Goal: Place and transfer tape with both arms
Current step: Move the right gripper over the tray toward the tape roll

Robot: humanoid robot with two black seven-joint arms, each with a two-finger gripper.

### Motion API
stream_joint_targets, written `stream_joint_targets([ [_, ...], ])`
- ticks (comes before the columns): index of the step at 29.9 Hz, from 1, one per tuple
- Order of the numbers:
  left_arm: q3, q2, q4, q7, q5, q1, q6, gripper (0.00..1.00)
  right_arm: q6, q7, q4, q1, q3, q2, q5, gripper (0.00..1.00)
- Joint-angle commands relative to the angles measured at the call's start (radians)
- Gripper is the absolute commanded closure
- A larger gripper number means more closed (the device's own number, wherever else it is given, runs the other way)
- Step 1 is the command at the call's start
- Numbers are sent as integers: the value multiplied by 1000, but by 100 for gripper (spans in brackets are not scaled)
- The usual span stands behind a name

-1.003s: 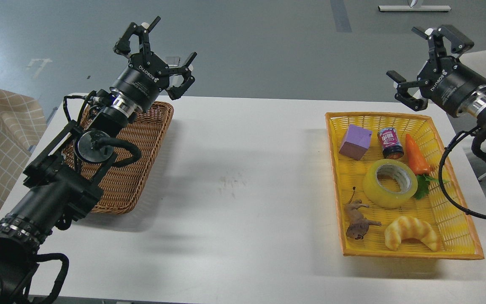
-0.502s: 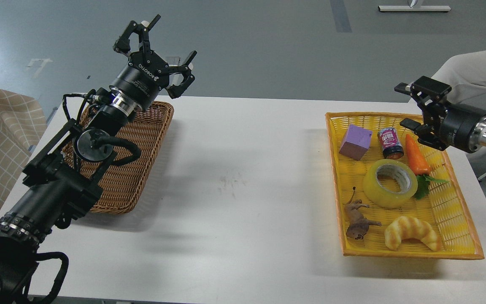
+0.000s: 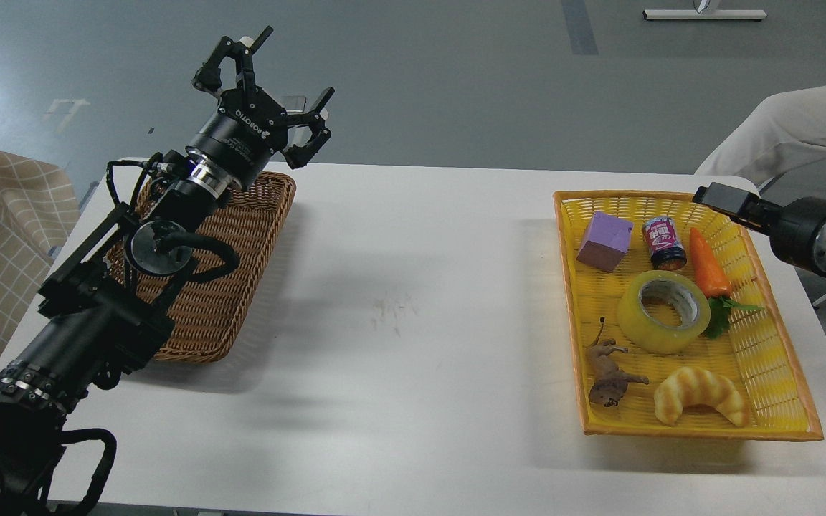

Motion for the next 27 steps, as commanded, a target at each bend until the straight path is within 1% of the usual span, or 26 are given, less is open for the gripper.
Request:
stream_joint_targets([
  [1, 0, 2, 1, 0, 0, 0, 0, 2, 0, 1, 5, -33, 1, -2, -45, 0],
  [3, 0, 2, -1, 2, 0, 0, 0, 2, 0, 0, 28, -56, 1, -5, -85, 0],
  [6, -1, 0, 1, 2, 0, 0, 0, 2, 0, -2, 100, -120, 1, -10, -176, 0],
  [9, -2, 0, 1, 2, 0, 0, 0, 2, 0, 0, 129, -134, -1, -10, -185, 0],
  [21, -2, 0, -1, 2, 0, 0, 0, 2, 0, -2, 128, -180, -1, -1, -196, 0],
  [27, -1, 0, -1, 2, 0, 0, 0, 2, 0, -3, 125, -186, -1, 1, -199, 2],
])
